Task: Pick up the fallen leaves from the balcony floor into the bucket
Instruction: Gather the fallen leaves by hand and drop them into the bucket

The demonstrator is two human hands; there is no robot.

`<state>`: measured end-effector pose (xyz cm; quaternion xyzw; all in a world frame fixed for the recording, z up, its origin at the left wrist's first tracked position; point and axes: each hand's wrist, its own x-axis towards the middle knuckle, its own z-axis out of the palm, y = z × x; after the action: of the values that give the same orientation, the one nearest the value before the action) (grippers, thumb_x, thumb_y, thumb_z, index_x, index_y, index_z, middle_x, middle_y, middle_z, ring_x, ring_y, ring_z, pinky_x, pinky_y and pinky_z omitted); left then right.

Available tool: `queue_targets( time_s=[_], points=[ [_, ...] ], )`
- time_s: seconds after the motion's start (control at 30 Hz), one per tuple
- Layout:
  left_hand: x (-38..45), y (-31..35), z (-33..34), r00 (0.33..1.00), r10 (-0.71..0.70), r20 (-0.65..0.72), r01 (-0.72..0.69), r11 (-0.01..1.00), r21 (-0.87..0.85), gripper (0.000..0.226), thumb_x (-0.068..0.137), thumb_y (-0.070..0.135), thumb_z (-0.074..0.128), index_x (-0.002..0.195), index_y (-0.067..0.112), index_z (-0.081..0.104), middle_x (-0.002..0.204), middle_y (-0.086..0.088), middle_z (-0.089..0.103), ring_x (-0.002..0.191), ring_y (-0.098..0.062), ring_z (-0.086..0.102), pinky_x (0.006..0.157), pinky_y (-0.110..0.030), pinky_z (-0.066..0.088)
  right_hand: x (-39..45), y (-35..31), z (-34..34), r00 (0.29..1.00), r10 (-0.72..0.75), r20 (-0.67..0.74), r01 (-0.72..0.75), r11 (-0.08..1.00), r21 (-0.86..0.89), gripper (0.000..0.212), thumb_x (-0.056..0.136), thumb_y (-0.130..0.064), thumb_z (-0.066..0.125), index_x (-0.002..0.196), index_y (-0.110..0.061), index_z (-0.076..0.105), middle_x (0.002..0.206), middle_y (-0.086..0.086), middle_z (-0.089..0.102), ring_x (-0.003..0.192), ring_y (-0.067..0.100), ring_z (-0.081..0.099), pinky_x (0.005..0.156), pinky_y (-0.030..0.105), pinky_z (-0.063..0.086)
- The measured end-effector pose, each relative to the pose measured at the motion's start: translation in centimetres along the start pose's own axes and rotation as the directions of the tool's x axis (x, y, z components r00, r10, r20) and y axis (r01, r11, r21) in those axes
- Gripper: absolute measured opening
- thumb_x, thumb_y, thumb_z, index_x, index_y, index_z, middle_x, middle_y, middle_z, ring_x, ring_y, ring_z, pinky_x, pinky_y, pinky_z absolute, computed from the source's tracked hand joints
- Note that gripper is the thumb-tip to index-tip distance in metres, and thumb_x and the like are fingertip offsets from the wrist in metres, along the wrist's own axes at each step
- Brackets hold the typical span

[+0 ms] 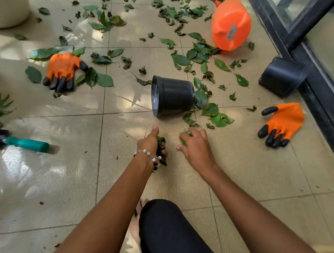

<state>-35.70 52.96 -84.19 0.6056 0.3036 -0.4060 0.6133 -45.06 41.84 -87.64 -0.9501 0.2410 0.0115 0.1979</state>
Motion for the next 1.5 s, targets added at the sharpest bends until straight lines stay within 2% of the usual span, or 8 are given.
queue_targets(
  time_s=[0.3,0.47,0.6,0.87,0.97,1.13,1.37,1.5],
  points=[
    [-0.7,1.6,0.9,0.985,-0.064,0.162,0.084,0.990,-0.117,0.032,0.094,0.023,0.063,0.114,0.003,0.050,0.081,-0.019,0.061,0.062,-0.029,0.066,0.039,-0.025,0.052,3.9,1.2,-3.9,0.962,0.155,-0.226,-0.075,0.943,0.325,0.020,0.083,-0.006,0.070,0.102,-0.014,0.068,0.104,0.001,0.064,0.096,0.014,0.058,0.083,0.027,0.049],
    [0.2,1.9,1.3,0.985,-0.070,0.155,0.089,0.989,-0.119,0.029,0.090,0.015,0.068,0.106,-0.003,0.052,0.086,-0.025,0.063,0.065,-0.033,0.068,0.043,-0.031,0.056,5.9,1.3,-3.5,0.986,0.084,0.144,-0.073,0.994,-0.080,0.060,0.090,-0.040,0.062,0.144,-0.025,0.039,0.155,0.007,0.025,0.140,0.029,0.021,0.112,0.046,0.027],
    [0.9,2.2,1.5,0.985,-0.064,0.159,0.080,0.992,-0.100,0.024,0.089,0.016,0.069,0.097,-0.003,0.056,0.084,-0.024,0.064,0.061,-0.030,0.067,0.042,-0.027,0.053,4.6,1.1,-2.3,0.981,-0.005,0.195,0.054,0.967,-0.249,0.061,0.098,-0.019,0.051,0.152,-0.029,0.022,0.161,0.004,0.010,0.145,0.027,0.009,0.114,0.049,0.020],
    [0.9,1.6,2.4,0.986,-0.006,0.169,0.020,0.996,-0.082,0.027,0.092,0.025,0.066,0.093,-0.001,0.059,0.069,-0.014,0.058,0.049,-0.018,0.054,0.040,-0.019,0.046,2.6,3.8,-3.2,0.984,-0.173,0.051,0.179,0.974,-0.142,0.039,0.092,0.005,0.050,0.125,-0.011,0.064,0.127,0.008,0.060,0.114,0.023,0.049,0.094,0.026,0.039],
    [0.7,0.5,3.2,0.980,0.031,0.195,-0.030,1.000,-0.009,0.035,0.094,0.029,0.063,0.106,-0.004,0.064,0.067,-0.012,0.060,0.045,-0.015,0.053,0.042,-0.020,0.046,2.3,3.9,-3.9,0.978,0.076,-0.196,-0.029,0.972,0.233,0.029,0.083,0.008,0.062,0.100,-0.011,0.076,0.102,0.002,0.074,0.093,0.012,0.063,0.086,0.018,0.049],
    [-0.2,-0.9,5.7,0.983,0.026,0.179,-0.036,0.998,0.052,0.045,0.096,0.040,0.056,0.109,-0.002,0.067,0.084,-0.017,0.068,0.056,-0.018,0.060,0.049,-0.023,0.051,1.1,2.6,-6.0,0.915,0.402,0.035,-0.243,0.478,0.844,0.030,0.081,0.004,0.069,0.093,-0.022,0.076,0.102,-0.007,0.073,0.101,0.005,0.065,0.092,0.022,0.049],
    [0.2,-2.1,8.1,0.986,-0.063,0.154,0.054,0.996,0.066,0.064,0.086,0.062,0.055,0.109,0.003,0.065,0.101,-0.014,0.071,0.091,-0.028,0.069,0.081,-0.038,0.055,-1.8,-0.1,-3.9,0.996,0.091,-0.020,-0.068,0.857,0.510,0.039,0.094,-0.008,0.046,0.130,-0.013,0.059,0.131,0.001,0.060,0.123,0.016,0.052,0.107,0.032,0.041],
    [0.9,-2.2,8.3,0.990,-0.059,0.127,0.050,0.996,0.069,0.057,0.088,0.057,0.059,0.107,0.004,0.068,0.095,-0.012,0.073,0.089,-0.028,0.071,0.088,-0.038,0.055,-2.2,0.3,-4.7,0.976,0.041,0.213,-0.117,0.927,0.355,0.047,0.102,-0.029,0.027,0.148,-0.026,0.034,0.154,-0.015,0.024,0.147,0.008,0.001,0.118,0.043,-0.005]
  ],
)
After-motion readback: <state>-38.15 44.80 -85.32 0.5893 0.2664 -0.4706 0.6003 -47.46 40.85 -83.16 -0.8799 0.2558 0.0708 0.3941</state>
